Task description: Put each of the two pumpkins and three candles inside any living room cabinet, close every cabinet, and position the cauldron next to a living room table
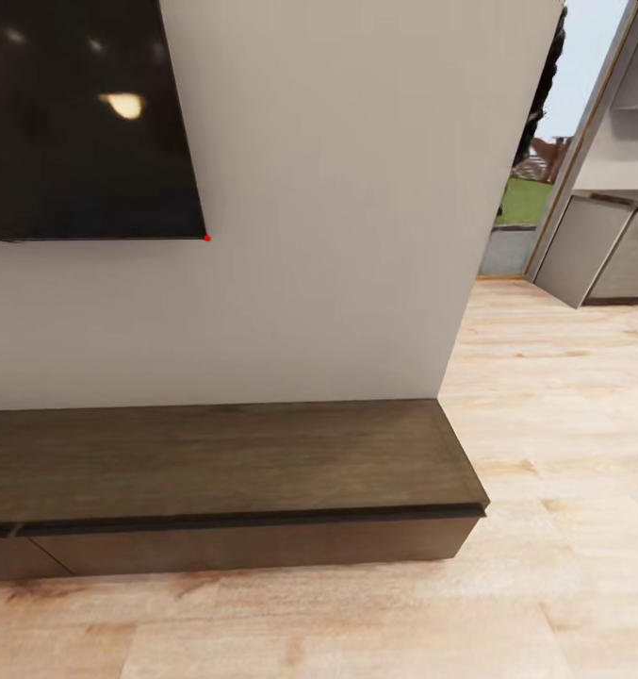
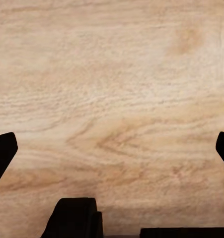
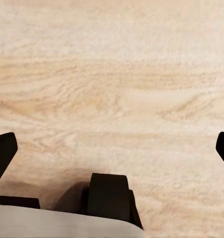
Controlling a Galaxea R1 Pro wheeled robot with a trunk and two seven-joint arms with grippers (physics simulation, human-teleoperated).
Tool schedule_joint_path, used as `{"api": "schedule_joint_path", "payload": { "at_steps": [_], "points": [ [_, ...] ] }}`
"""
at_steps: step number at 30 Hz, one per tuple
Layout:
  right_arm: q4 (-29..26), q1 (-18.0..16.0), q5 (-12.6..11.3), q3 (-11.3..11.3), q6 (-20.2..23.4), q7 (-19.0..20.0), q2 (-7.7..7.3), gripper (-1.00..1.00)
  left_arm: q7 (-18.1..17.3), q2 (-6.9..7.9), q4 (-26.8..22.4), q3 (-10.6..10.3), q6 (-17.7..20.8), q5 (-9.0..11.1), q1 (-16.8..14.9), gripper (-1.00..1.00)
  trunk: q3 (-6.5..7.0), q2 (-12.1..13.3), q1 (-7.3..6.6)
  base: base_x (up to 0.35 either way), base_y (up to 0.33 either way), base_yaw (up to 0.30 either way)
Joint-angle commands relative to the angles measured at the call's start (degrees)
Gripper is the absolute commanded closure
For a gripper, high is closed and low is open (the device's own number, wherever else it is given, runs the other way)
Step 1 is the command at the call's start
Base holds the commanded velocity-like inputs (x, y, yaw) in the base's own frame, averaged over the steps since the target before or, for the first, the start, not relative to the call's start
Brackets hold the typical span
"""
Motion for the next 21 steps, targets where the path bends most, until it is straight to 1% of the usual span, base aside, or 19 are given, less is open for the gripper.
{"api": "schedule_joint_path", "payload": {
  "at_steps": [1, 4, 9, 14, 21],
  "points": [
    [0.0, 0.2, 0.0, 0.0, 0.0, 0.0, -0.05, -1.0, -0.8, 0.0, 0.0, 0.0, 0.0, 0.0, 0.1, -1.0, 0.19, 0.4, -0.23, 0.0, 0.0, 0.0],
    [0.1, 0.6, -0.1, 0.0, 0.0, 0.0, -0.08, -1.0, -1.9, 0.01, 0.0, 0.0, 0.1, 0.0, 0.1, -1.0, 0.73, 1.6, -0.88, 0.0, 0.0, 0.0],
    [0.1, 0.7, -0.1, 0.0, 0.0, 0.0, -0.05, -1.0, -1.7, 0.01, 0.0, 0.0, 0.2, 0.0, 0.4, -1.0, 1.62, 3.6, -1.98, 0.0, 0.0, 0.0],
    [0.1, 0.7, -0.1, 0.0, 0.0, 0.1, -0.07, -1.0, -1.7, -0.07, 0.0, 0.0, 0.1, -0.1, 2.8, -1.0, 2.52, 5.6, -3.08, 0.0, 0.0, 0.0],
    [0.1, 0.7, -0.1, 0.0, 0.0, 0.1, -0.05, -1.0, -1.6, 0.0, 0.7, 0.0, 0.0, -0.1, 4.6, -1.0, 3.78, 8.4, -4.62, 0.0, 0.0, 0.0]
  ]
}}
